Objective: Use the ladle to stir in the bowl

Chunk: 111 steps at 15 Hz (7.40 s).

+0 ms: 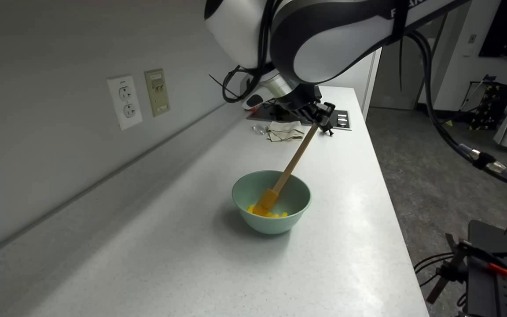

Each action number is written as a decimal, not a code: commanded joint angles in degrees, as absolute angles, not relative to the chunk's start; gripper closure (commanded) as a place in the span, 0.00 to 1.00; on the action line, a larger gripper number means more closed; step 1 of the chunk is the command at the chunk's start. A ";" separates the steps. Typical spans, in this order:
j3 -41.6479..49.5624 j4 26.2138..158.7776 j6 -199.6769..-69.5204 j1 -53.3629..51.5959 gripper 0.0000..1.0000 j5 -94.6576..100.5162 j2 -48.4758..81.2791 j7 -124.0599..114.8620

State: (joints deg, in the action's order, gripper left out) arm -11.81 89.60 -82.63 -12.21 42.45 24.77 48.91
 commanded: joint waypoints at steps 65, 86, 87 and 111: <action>-12.39 87.91 -78.74 -13.75 0.96 41.06 22.66 50.44; -12.10 82.67 -77.61 -13.07 0.96 38.05 27.44 50.97; -12.03 82.52 -77.53 -13.07 0.96 38.09 27.56 50.90; -12.12 97.72 -79.00 -8.73 0.00 30.49 14.44 52.51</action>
